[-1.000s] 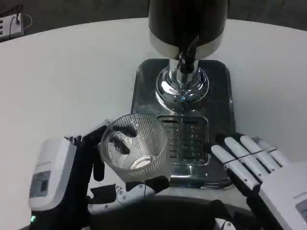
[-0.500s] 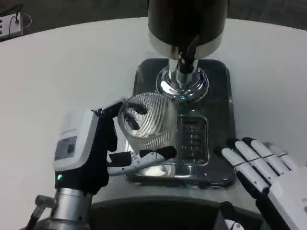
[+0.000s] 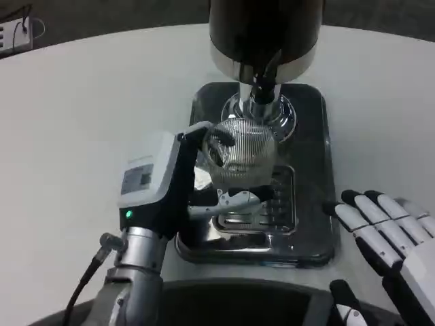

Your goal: Grasp the cup under the faucet to collect the drink, then remove the cup.

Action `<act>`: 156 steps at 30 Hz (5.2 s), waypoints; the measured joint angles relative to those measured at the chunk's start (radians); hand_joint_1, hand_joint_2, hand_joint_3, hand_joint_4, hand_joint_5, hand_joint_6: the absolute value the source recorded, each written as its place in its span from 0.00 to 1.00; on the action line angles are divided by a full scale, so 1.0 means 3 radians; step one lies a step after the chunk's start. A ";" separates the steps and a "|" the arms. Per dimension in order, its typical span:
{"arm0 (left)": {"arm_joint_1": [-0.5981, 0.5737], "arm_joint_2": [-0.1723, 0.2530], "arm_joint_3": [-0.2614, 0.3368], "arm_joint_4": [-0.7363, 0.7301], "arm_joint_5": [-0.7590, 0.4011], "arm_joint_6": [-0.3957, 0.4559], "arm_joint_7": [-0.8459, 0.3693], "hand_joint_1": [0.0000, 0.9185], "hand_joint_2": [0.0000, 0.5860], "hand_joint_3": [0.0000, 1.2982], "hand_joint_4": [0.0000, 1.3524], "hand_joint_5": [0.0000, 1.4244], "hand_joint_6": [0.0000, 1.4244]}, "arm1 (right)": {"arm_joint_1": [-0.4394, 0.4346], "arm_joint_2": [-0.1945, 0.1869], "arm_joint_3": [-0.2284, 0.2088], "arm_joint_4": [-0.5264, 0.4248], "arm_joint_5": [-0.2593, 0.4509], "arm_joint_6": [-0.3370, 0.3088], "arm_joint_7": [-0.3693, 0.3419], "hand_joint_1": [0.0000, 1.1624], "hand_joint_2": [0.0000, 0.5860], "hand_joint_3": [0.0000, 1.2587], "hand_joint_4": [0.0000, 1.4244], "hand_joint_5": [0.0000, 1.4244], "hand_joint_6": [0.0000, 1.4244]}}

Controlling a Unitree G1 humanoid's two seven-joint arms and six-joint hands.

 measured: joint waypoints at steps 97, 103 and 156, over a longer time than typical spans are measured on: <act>0.0576 -0.0067 0.0004 -0.3162 -0.1547 0.1055 -0.2213 0.00 0.25 0.00 0.00 0.00 0.00 | 0.0157 0.0125 0.0117 -0.0130 -0.0010 0.0039 0.0022 0.19 0.87 0.11 0.05 0.07 0.10; 0.0581 -0.0055 -0.0015 -0.3162 -0.1538 0.1088 -0.2235 0.00 0.24 0.00 0.00 0.00 0.00 | 0.0156 0.0125 0.0110 -0.0130 -0.0002 0.0039 0.0022 0.19 0.87 0.11 0.05 0.07 0.10; 0.0047 0.0520 -0.0268 -0.3417 -0.0406 0.1381 -0.3152 0.00 0.19 0.00 0.00 0.00 0.00 | -0.0036 0.0204 0.0180 -0.0061 0.0419 0.0225 0.0194 0.28 0.71 0.06 0.05 0.07 0.11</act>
